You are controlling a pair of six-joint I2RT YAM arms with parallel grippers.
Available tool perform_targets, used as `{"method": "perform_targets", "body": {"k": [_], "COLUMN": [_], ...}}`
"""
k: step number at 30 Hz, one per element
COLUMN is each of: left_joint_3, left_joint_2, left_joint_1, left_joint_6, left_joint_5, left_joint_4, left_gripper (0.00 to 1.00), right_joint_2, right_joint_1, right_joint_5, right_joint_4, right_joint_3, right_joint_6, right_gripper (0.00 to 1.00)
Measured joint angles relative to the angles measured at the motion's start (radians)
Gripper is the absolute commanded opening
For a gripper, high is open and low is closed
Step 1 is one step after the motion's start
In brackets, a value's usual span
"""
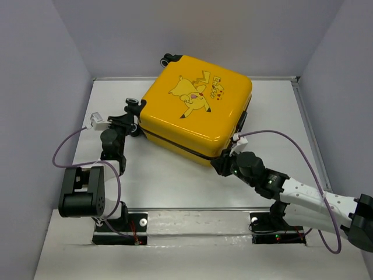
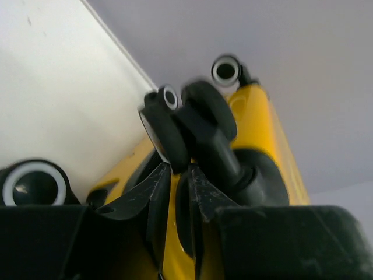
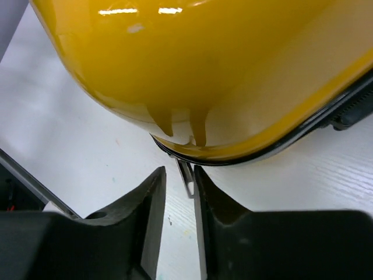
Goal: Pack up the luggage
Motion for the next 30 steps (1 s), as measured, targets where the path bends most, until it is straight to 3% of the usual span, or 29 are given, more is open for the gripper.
{"method": "perform_targets", "body": {"k": [3,9,13,15,16,18,19,20,24,30], "left_joint_3": [-0.007,-0.005,-0.002,0.003,0.006,0.010,0.010,0.010,0.010,-0.010], "left_joint_2": [0.008,0.013,0.057,0.081,0.097,0.138,0.156,0.168,0.161,0.136], "left_joint_1": [-0.072,-0.121,-0.116,-0.115,-0.116,-0.130,-0.148,-0.167,-0.259,-0.412], "left_joint_6": [0.048,0.077,0.101,0.109,0.117,0.125,0.132,0.130,0.122,0.099], "left_joint_5": [-0.012,-0.096,-0.135,-0.142,-0.134,-0.105,-0.115,-0.145,-0.174,-0.072], "left_joint_4": [-0.039,-0.036,-0.084,-0.114,-0.131,-0.173,-0.204,-0.213,-0.218,-0.235], "left_gripper": [0.24,0.17,0.15,0.14,0.13,0.12,0.12,0.12,0.12,0.11], "right_joint_2": [-0.048,-0.163,-0.120,-0.093,-0.086,-0.094,-0.111,-0.120,-0.207,-0.185], "right_joint_1": [0.000,0.000,0.000,0.000,0.000,0.000,0.000,0.000,-0.001,-0.001], "right_joint_5": [0.025,0.064,0.029,0.021,0.019,0.028,0.044,0.050,0.072,0.118], "right_joint_4": [-0.021,-0.098,-0.117,-0.122,-0.125,-0.132,-0.133,-0.136,-0.134,-0.136], "right_joint_3": [-0.013,0.012,0.045,0.046,0.042,0.030,0.019,0.015,-0.038,-0.102], "right_joint_6": [0.015,0.012,-0.005,-0.005,-0.005,-0.004,0.001,0.003,0.006,-0.012], "right_gripper": [0.56,0.70,0.66,0.56,0.46,0.43,0.36,0.36,0.57,0.59]}}
